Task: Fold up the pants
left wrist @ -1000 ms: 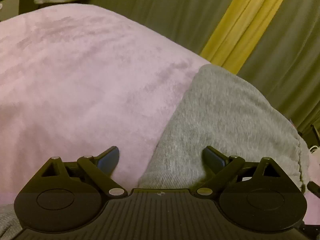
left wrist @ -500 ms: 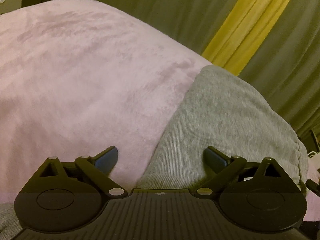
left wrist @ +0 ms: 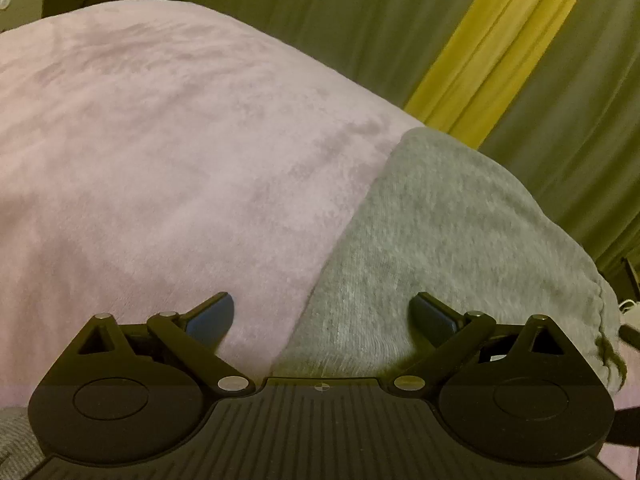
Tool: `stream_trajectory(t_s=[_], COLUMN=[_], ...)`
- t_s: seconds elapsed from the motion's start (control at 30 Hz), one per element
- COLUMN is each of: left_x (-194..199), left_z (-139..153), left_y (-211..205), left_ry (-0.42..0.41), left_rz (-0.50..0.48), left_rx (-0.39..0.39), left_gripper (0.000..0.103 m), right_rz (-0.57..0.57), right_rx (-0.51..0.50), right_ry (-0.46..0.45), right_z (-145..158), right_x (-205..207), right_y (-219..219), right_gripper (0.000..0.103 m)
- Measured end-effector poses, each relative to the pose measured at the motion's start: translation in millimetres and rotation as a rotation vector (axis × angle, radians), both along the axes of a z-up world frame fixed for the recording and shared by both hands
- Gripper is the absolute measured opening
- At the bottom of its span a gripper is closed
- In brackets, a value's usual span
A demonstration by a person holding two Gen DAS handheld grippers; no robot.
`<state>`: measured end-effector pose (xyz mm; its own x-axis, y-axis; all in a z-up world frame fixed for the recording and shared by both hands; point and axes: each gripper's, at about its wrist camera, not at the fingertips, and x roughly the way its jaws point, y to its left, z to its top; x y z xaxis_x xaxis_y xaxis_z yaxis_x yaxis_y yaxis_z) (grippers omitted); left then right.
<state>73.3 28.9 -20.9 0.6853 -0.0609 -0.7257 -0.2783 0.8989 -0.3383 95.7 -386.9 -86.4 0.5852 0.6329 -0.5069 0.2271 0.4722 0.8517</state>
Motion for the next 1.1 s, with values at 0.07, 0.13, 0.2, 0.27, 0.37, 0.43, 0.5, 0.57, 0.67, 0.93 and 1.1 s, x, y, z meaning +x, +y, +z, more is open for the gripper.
stream_trajectory(t_s=[0.07,0.13,0.2,0.27,0.37,0.43,0.5,0.57,0.67,0.93,1.1], left_x=[0.3,0.4,0.4,0.3,-0.3,0.0,-0.1,-0.8,-5.0,-4.2,-2.9], left_z=[-0.5,-0.7,-0.9,-0.9,-0.8,-1.0,-1.0,-0.6,4.4,8.8,7.7], left_y=[-0.4,-1.2,-2.5,-3.3,-3.9,-4.0,-4.0,-3.8,-0.6,-0.5,-1.7], left_ry=[0.002,0.003,0.005,0.006,0.006,0.007,0.007,0.004,-0.024,-0.031,-0.011], left_rz=[0.0,0.0,-0.001,-0.001,-0.003,-0.005,-0.006,-0.003,-0.002,0.003,-0.01], left_rx=[0.004,0.008,0.013,0.016,0.02,0.026,0.03,0.028,0.004,0.014,0.031], left_gripper=[0.1,0.1,0.1,0.101,0.101,0.101,0.101,0.101,0.101,0.101,0.101], right_rz=[0.017,0.043,0.053,0.062,0.073,0.07,0.077,0.072,0.036,-0.056,-0.061], right_rx=[-0.001,-0.033,-0.021,-0.039,-0.045,-0.1,-0.209,-0.244,-0.228,-0.305,-0.439], right_ry=[-0.036,-0.078,-0.089,-0.059,-0.024,-0.038,-0.104,-0.134,-0.181,-0.211,-0.093], right_z=[5.4,11.0,9.8,4.2,-5.4,-0.3,17.1,31.0,52.4,63.1,23.4], right_x=[0.7,-0.7,-0.1,4.4,13.2,13.0,6.9,-0.8,-16.3,-58.4,-64.4], right_y=[-4.3,-5.3,-7.8,-6.4,-0.8,5.6,17.5,23.2,18.8,-2.1,-10.7], right_gripper=[0.073,0.048,0.049,0.053,0.055,0.049,0.045,0.043,0.042,0.041,0.045])
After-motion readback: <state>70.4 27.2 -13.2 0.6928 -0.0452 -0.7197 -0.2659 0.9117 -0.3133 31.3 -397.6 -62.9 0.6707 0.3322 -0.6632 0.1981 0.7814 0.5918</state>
